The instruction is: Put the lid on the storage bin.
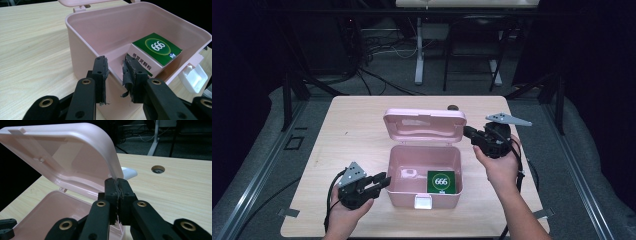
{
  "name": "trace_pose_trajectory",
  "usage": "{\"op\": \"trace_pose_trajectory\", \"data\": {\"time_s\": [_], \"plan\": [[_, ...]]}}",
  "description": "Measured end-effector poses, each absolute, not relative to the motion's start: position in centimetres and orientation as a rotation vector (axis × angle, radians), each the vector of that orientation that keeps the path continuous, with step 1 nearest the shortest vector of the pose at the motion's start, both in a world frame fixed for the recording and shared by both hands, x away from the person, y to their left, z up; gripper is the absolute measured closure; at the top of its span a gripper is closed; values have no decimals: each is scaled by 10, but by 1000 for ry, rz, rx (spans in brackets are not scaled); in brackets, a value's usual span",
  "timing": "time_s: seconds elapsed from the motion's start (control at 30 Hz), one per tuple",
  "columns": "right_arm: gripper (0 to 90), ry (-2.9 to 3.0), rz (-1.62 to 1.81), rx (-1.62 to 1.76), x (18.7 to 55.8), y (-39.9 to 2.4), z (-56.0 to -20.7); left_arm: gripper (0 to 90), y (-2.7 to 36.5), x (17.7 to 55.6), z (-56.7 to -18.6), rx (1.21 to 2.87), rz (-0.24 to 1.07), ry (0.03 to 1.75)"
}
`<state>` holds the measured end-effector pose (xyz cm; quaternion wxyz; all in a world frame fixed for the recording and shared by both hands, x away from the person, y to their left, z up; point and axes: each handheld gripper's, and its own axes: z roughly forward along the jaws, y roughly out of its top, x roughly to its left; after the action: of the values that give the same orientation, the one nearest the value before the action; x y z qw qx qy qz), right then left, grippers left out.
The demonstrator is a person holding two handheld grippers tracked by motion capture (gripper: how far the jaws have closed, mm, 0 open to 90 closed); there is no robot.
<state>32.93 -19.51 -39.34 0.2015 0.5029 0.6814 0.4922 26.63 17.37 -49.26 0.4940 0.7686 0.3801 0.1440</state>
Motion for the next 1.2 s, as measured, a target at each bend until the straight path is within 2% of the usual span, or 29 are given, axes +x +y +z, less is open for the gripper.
{"op": "trace_pose_trajectory", "data": {"time_s": [0.6, 0.7, 0.8, 0.83, 0.87, 0.93, 1.0, 1.2], "plan": [[825, 1869, 1412, 1332, 311, -189, -408, 713, 175, 266, -493, 1868, 337, 920], [722, 1833, 1405, 1323, 313, -191, -410, 712, 175, 266, -493, 1870, 339, 921], [521, 1780, 1447, 1303, 333, -195, -409, 712, 175, 266, -493, 1868, 340, 920], [510, 1791, 1458, 1314, 345, -196, -410, 711, 175, 266, -493, 1868, 339, 918], [535, 1835, 1459, 1328, 355, -195, -410, 712, 174, 266, -493, 1867, 341, 919], [717, 1873, 1411, 1369, 368, -191, -410, 712, 174, 266, -493, 1868, 341, 918], [832, 1841, 1335, 1371, 371, -185, -410, 710, 175, 266, -493, 1869, 335, 918], [855, 1814, 1309, 1353, 365, -183, -412, 711, 174, 266, -493, 1864, 345, 916]]}}
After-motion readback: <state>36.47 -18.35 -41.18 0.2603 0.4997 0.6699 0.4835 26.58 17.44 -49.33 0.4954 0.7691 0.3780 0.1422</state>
